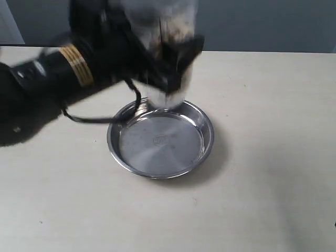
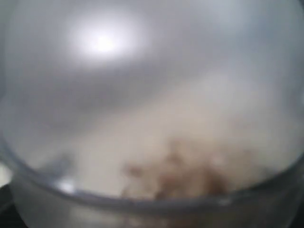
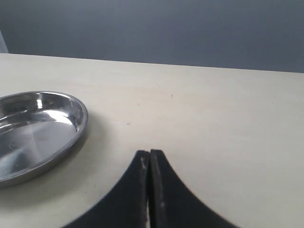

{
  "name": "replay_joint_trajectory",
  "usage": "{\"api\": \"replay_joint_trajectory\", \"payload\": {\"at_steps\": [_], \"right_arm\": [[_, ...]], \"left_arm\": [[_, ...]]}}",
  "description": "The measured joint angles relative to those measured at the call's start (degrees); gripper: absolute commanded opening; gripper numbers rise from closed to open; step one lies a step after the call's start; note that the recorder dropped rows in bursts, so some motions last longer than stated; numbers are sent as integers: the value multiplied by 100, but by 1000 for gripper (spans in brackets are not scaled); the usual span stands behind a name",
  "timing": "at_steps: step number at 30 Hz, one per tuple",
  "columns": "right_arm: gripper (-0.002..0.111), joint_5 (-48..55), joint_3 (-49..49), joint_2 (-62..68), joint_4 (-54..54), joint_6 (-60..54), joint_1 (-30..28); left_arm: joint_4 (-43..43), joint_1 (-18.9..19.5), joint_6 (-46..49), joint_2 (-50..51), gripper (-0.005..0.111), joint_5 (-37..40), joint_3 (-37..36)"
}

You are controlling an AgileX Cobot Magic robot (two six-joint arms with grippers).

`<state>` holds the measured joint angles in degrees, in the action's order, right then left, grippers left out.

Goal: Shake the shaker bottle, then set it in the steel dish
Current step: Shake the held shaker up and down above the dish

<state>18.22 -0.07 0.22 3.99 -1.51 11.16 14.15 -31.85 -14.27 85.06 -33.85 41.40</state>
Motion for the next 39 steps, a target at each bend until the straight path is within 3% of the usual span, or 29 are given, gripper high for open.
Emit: {"api": "replay_joint_trajectory", "payload": {"at_steps": [4, 11, 14, 16, 20, 21, 23, 24, 25, 27, 29, 32, 34, 39], "right_arm": [[-1, 0, 0, 0, 0, 0, 0], [-1, 0, 0, 0, 0, 0, 0], [-1, 0, 0, 0, 0, 0, 0], [-1, 0, 0, 0, 0, 0, 0], [-1, 0, 0, 0, 0, 0, 0], [-1, 0, 0, 0, 0, 0, 0], [-1, 0, 0, 0, 0, 0, 0], [-1, 0, 0, 0, 0, 0, 0], [-1, 0, 0, 0, 0, 0, 0], [-1, 0, 0, 0, 0, 0, 0], [-1, 0, 0, 0, 0, 0, 0], [-1, 0, 0, 0, 0, 0, 0], [-1, 0, 0, 0, 0, 0, 0], [-1, 0, 0, 0, 0, 0, 0]], "left_arm": [[136, 0, -193, 657, 0, 439, -384], [128, -228, 154, -465, 0, -257, 323], [-779, -48, 514, 348, 0, 409, -160], [-614, -79, 333, 685, 0, 653, -412], [-1156, -98, 107, 471, 0, -675, -267], [-107, -159, -338, 432, 0, -785, -243], [880, -468, -467, 333, 0, -307, -199], [602, -471, -33, 322, 0, -7, -199], [-869, -232, 1276, 322, 0, 432, -199], [-3399, 238, 2143, 334, 0, 445, -199], [-3192, 287, 1810, 320, 0, 346, -199], [-927, -14, 418, 243, 0, 147, -199], [-276, -197, 178, 205, 0, -10, -199], [-2863, 71, 1128, 205, 0, -20, -199]]}}
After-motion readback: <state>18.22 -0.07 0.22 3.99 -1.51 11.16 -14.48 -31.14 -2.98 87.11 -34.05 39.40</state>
